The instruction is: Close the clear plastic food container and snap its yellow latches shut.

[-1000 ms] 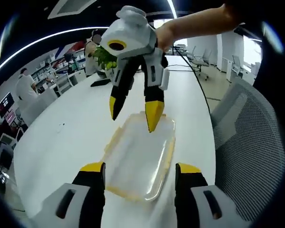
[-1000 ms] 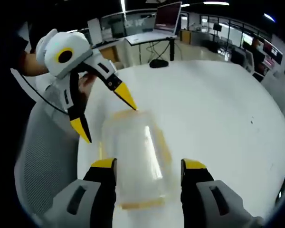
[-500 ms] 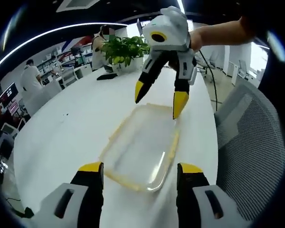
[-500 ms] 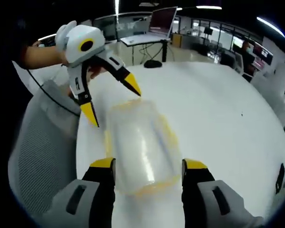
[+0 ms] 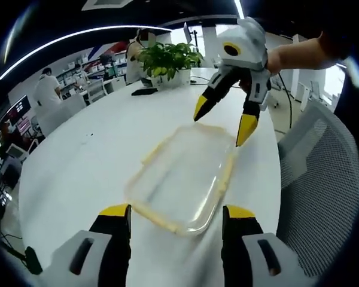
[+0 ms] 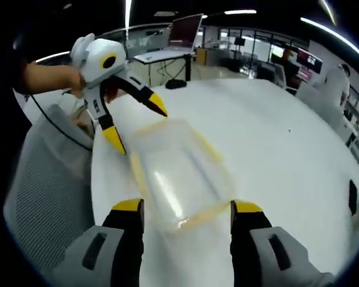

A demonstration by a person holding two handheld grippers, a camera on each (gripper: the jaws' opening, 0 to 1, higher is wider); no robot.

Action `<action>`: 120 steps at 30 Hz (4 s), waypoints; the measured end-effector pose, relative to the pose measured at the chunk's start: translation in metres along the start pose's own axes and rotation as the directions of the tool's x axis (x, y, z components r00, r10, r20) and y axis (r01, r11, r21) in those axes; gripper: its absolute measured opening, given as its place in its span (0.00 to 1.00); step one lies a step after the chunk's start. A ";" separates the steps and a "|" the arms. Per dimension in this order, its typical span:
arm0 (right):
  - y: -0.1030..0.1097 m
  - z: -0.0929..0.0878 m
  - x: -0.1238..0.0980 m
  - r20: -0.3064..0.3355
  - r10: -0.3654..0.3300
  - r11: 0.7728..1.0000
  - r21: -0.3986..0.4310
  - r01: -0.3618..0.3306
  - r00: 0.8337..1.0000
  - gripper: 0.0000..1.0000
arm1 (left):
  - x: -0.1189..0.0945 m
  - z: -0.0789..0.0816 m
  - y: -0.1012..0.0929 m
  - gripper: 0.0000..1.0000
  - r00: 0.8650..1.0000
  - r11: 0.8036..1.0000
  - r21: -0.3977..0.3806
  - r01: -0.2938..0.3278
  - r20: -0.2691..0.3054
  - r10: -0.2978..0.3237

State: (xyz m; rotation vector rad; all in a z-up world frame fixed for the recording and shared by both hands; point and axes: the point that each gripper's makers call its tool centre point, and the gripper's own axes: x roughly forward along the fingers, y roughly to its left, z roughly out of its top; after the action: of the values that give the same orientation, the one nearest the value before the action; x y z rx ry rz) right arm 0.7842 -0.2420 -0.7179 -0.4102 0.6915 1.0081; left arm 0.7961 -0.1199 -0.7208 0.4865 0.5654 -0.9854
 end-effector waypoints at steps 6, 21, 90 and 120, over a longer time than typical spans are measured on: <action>-0.002 -0.003 0.000 0.017 -0.053 0.998 0.043 0.053 0.998 0.54 | 0.002 -0.004 0.001 0.55 1.000 0.999 -0.032 -0.011 -0.005 0.011; -0.001 -0.009 0.009 -0.002 -0.081 0.996 0.044 0.081 0.997 0.52 | 0.007 -0.010 0.001 0.50 1.000 0.998 -0.057 -0.014 -0.022 0.013; -0.055 0.010 0.036 -0.051 -0.086 0.995 0.055 0.088 0.995 0.51 | 0.037 0.000 0.060 0.49 0.996 0.998 -0.054 -0.016 -0.086 0.011; -0.040 0.019 -0.015 0.117 -0.181 0.972 0.169 0.160 0.976 0.60 | -0.013 0.009 0.046 0.63 0.996 0.982 -0.170 -0.076 0.024 0.081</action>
State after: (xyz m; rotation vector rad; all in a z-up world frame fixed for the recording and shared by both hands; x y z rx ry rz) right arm 0.8200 -0.2592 -0.6934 -0.2562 0.6017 0.8028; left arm 0.8325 -0.0955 -0.7000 0.3391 0.5921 -0.8600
